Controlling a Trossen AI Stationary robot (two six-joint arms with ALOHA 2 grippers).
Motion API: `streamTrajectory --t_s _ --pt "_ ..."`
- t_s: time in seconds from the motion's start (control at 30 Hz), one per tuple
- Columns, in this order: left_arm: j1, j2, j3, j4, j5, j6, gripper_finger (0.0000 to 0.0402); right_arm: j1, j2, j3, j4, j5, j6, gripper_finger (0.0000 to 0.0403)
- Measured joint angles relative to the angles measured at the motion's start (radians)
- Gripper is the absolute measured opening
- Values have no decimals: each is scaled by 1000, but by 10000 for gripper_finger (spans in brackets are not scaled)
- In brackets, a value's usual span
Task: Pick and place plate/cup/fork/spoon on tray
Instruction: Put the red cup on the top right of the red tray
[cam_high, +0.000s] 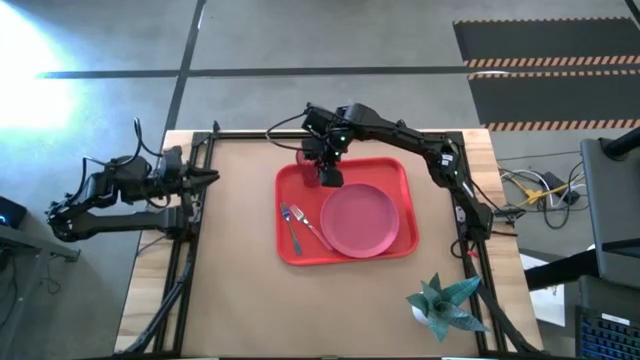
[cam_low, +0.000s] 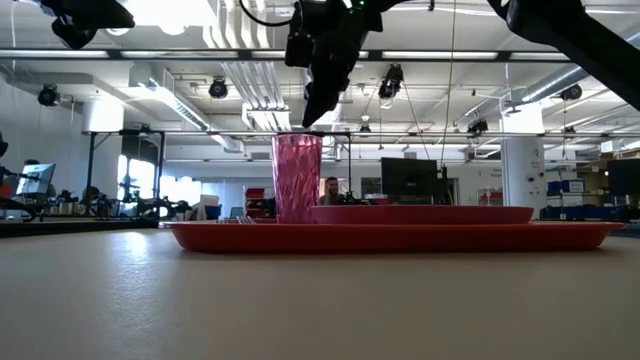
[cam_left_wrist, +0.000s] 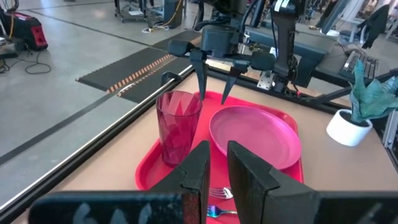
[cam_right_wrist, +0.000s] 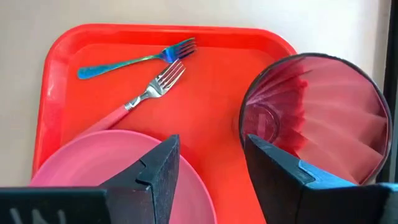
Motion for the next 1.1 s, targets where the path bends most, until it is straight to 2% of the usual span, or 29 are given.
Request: streamTrajectory --t_s 0.43,0.87,1.0,1.1 --pt "0 0 0 2 0 2 38 -12 9 0 14 0 5 171" --pt "0 -9 -1 1 1 2 38 -32 96 -2 11 -21 -19 166" --pt "0 -10 -1 1 1 1 38 -32 106 -2 12 -14 -23 126" --pt "0 -10 -1 2 1 1 38 -34 105 -1 26 -14 -27 65"
